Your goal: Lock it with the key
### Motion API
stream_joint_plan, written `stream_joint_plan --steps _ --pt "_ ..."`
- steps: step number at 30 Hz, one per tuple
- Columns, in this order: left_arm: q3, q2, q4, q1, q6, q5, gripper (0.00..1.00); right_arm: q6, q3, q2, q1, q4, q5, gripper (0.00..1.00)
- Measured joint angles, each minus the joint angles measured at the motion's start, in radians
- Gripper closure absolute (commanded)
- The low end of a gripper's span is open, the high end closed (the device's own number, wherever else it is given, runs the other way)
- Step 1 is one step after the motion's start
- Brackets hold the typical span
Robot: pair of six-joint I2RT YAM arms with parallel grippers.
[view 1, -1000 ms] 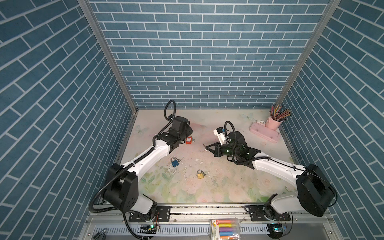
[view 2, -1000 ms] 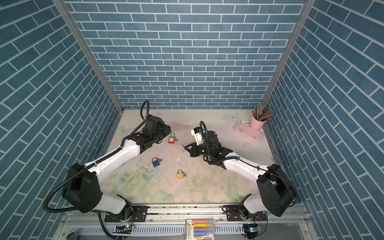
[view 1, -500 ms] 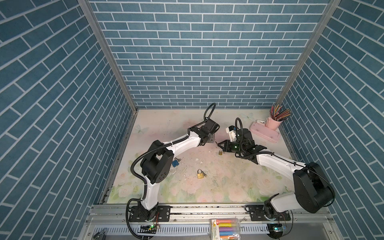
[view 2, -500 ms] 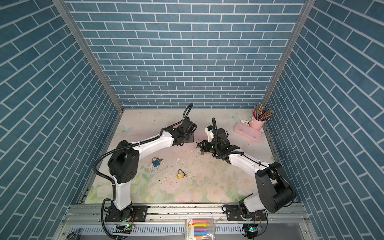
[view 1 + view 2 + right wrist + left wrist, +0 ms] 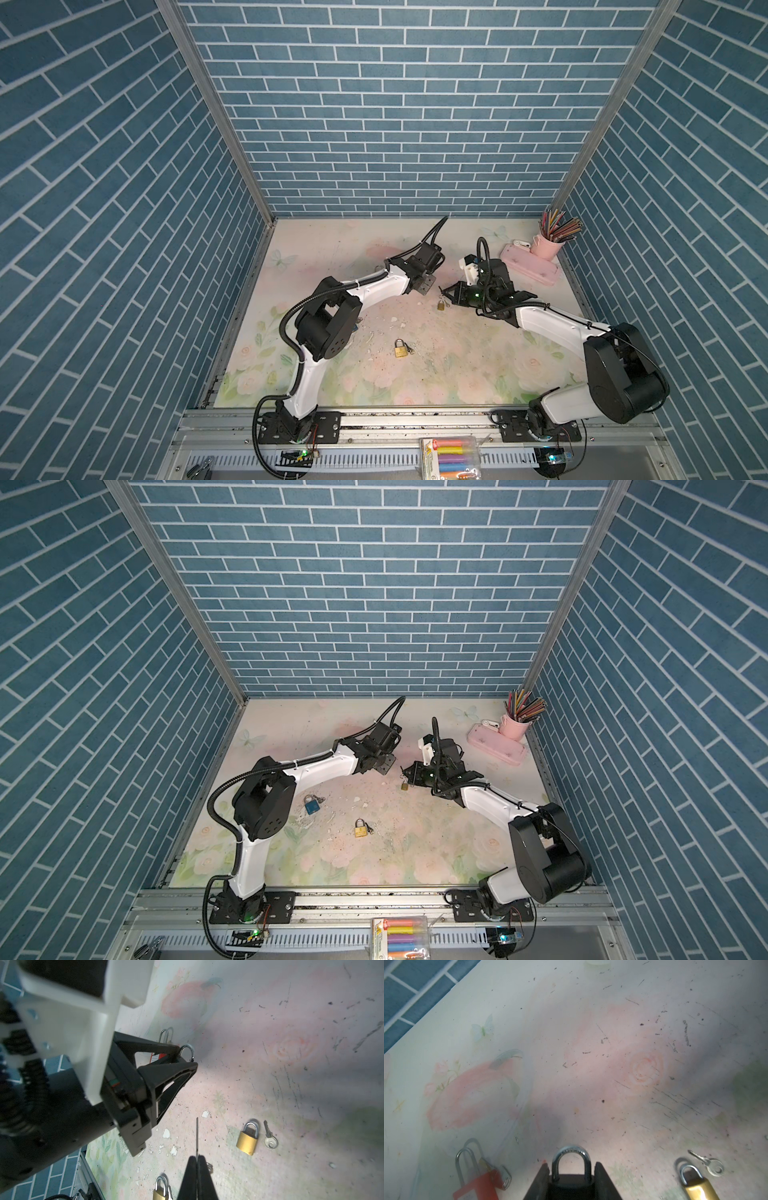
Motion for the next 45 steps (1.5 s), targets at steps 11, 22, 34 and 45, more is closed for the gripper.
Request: stream_joint_plan --steps 11,22,34,45 --pt "0.063 0.122 -0.025 0.012 0.048 0.037 1.0 0.0 0.0 0.016 -0.018 -0.006 -0.011 1.0" --pt "0.061 0.127 -0.02 0.05 0.027 0.096 0.48 0.0 0.0 0.024 -0.02 -0.016 -0.02 1.0" --pt "-0.052 -0.047 0.031 0.117 -0.045 0.189 0.35 0.019 0.0 0.032 -0.02 -0.015 -0.031 1.0" --pt "-0.351 -0.602 0.253 0.234 -0.123 0.211 0.23 0.106 0.101 0.227 -0.021 0.014 -0.087 1.0"
